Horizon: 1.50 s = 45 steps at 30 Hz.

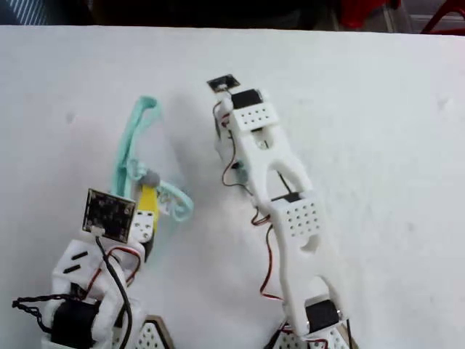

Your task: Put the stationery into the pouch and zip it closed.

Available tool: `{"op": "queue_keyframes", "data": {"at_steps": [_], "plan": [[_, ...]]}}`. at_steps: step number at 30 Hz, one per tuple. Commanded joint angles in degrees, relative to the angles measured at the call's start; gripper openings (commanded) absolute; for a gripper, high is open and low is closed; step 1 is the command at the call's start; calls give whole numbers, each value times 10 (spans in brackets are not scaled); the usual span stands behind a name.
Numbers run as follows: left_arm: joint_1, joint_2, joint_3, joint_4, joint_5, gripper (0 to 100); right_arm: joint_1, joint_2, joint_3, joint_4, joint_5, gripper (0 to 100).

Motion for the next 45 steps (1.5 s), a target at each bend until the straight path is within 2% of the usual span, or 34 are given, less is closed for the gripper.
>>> {"op": "queue_keyframes", "data": {"at_steps": [1,6,10,30,36,45], "plan": [[-6,0,-25,-15,6,23,-7,-1,-2,-1,0,86],[23,0,-24,-11,5,23,7,-1,-2,-4,0,18],[50,0,-24,-11,4,23,29,-2,-2,-4,0,17],[50,0,-19,-15,3,23,41,0,-2,-29,4,17],[50,0,17,-59,3,24,40,-1,-2,-29,4,17],[51,0,18,-60,3,24,38,-2,-2,-32,4,17]]}}
